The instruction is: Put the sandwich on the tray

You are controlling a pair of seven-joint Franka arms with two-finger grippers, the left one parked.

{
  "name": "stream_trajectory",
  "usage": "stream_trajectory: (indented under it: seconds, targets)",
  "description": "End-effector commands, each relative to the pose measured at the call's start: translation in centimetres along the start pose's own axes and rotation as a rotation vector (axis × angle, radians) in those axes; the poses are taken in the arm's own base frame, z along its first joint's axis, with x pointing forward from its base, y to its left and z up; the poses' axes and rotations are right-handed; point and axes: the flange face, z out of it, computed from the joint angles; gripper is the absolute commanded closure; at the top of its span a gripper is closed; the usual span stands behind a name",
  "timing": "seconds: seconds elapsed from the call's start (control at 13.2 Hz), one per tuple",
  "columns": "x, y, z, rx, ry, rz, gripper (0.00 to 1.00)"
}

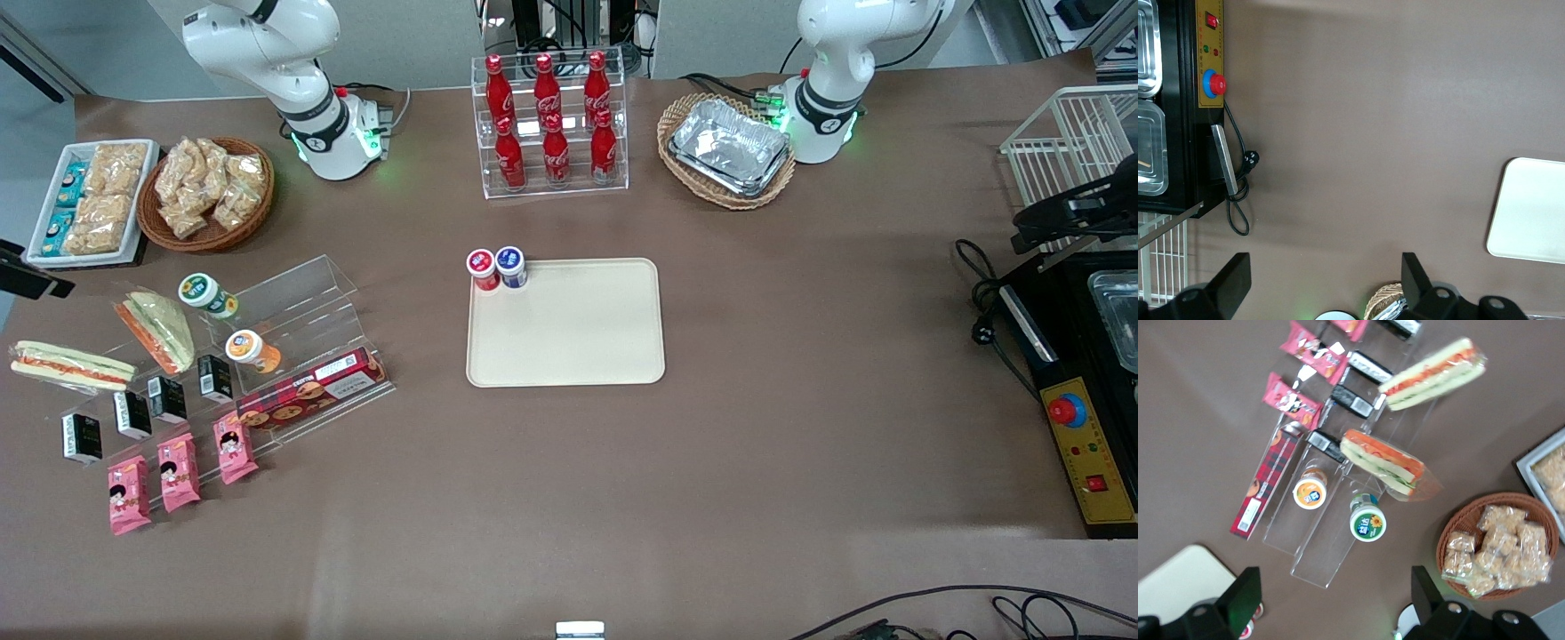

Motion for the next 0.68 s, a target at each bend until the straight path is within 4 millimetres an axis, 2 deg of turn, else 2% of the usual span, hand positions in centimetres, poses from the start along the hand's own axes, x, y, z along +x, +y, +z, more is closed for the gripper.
stream_trajectory:
  seconds: [0.0,0.15,0.38,0.6]
  targets:
    - [0.2,0.9,-0.2,0.034,-0.019,0.247,0.00]
    - [0.2,0.9,0.2,0.023,-0.028,0.372,0.00]
    - [0.6,0.7,0.5,0.009,-0.021,0.661,0.00]
    - [2.7,0.9,2.1,-0.047,0.044,0.816,0.00]
